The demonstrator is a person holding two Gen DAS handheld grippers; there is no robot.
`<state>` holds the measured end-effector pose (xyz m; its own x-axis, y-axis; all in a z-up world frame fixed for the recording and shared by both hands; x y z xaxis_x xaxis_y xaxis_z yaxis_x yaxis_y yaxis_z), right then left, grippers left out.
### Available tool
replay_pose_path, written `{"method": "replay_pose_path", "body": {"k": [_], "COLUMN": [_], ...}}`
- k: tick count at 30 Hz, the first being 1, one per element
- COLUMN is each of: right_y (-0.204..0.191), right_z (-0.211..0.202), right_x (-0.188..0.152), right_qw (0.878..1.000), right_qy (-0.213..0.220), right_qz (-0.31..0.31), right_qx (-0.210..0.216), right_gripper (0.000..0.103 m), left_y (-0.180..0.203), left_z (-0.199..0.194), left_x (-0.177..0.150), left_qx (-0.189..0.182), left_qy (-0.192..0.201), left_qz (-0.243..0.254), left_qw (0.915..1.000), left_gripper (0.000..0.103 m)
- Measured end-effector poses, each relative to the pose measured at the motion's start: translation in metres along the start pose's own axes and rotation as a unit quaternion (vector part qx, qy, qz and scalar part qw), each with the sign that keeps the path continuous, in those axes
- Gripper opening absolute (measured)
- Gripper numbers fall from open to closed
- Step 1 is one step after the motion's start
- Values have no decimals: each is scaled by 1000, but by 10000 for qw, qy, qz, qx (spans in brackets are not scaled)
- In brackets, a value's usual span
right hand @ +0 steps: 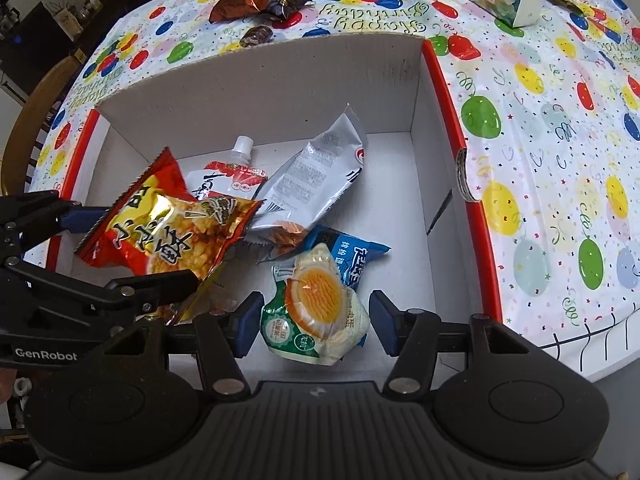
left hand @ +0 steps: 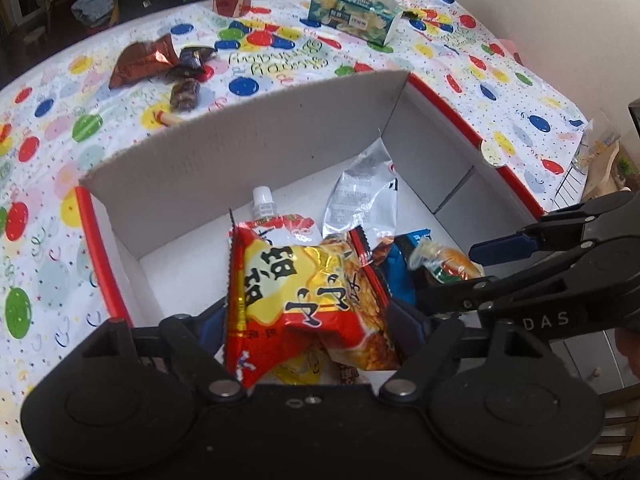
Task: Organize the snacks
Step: 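Carry the chip bag and jelly cup into the white box and open both grippers, then move both grippers back toward the remaining snacks on the cloth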
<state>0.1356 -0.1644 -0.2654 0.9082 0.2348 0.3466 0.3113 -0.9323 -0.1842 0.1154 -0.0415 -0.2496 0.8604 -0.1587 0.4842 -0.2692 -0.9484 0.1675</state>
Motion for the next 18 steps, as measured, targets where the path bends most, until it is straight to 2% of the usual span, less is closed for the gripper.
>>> {"method": "replay_pose_path", "body": {"k": [4,7,10,13,18], "right_y": [-3,-5,-6,-7,-8], "right_z": [-15,-28,-41,-55,-80], "right_x": [4,9,16,27,54], "right_qw": [9998,9994,9989,9980,9953], "right_qy": [183,339,459,618,947], "right_qz": [-25,-17,-37,-79,-137], "right_qx": [29,70,82,89,140], "right_gripper": [58,67,68,68,75], "left_y": [-1,-2,-2,-2,-8], "left_z": [-11,-21,-33,-45,-65], "left_x": [2,5,9,17,35], "left_qx": [-57,-80,-61,-23,122], "left_qy": [112,219,362,544,899], "left_qz": [-71,-89,-27,13,4], "left_qw": [9999,9997,9993,9985,9959], "left_gripper": [86,89,91,94,99]}}
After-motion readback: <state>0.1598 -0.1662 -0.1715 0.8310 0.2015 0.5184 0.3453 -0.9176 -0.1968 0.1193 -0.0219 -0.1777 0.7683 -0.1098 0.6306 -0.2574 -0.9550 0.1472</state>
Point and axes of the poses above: each gripper's, at about its wrist camera, not at the fingertips, and z roughly the way its jaws point, y to its right, x to its top, the point moved 9 cm from there along z, roughly the way its jaws point, and after that the axes turned 3 degrees about y, right-handed, at the moved point
